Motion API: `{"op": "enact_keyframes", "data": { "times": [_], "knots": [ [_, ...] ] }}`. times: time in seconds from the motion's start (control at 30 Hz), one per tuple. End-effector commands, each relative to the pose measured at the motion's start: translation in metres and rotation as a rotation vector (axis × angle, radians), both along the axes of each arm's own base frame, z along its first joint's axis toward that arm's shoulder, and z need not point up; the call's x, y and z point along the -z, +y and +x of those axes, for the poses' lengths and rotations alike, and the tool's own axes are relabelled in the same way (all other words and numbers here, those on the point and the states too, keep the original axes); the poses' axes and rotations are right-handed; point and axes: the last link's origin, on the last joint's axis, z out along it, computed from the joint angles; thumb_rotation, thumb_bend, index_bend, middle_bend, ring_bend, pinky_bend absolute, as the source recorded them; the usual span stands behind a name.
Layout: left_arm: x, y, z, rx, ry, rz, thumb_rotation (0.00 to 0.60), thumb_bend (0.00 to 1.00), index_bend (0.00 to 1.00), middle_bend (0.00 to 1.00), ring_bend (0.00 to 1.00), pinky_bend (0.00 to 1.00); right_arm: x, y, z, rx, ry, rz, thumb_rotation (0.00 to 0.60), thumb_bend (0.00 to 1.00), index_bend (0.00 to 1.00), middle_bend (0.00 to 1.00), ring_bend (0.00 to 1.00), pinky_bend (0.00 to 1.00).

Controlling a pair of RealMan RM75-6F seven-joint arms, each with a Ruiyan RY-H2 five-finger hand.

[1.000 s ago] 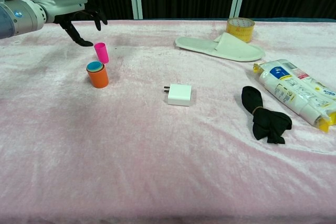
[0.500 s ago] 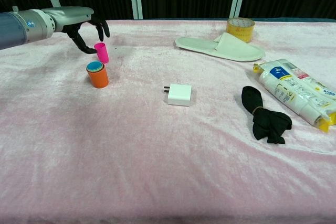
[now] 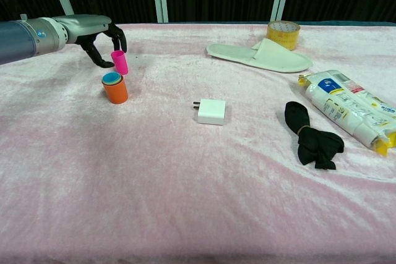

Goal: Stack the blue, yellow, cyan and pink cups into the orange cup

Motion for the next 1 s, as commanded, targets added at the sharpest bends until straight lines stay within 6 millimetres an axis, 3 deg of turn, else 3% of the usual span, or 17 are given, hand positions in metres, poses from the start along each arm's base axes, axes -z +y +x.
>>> {"op": "enact_keyframes", "data": {
  "times": [0.03,1.0],
  "knots": [
    [0.0013,0.0004,0.0008,-0.001,0.000,-0.001,0.600,0.32,0.36,0.39,0.00,0.00,-0.0001,0.0002,0.0001,0.000,-0.001,0.000,0.600,0.30,0.14,0.10,0.17,0.24],
    [0.0065,0.0029,0.0028,-0.022,0.018,-0.007,0.600,0.39,0.45,0.50,0.00,0.00,-0.0012,0.0004,-0.0010,0.010,-0.008,-0.004,0.600,0.30,0.14,0.10,0.17,0.24]
  ]
}}
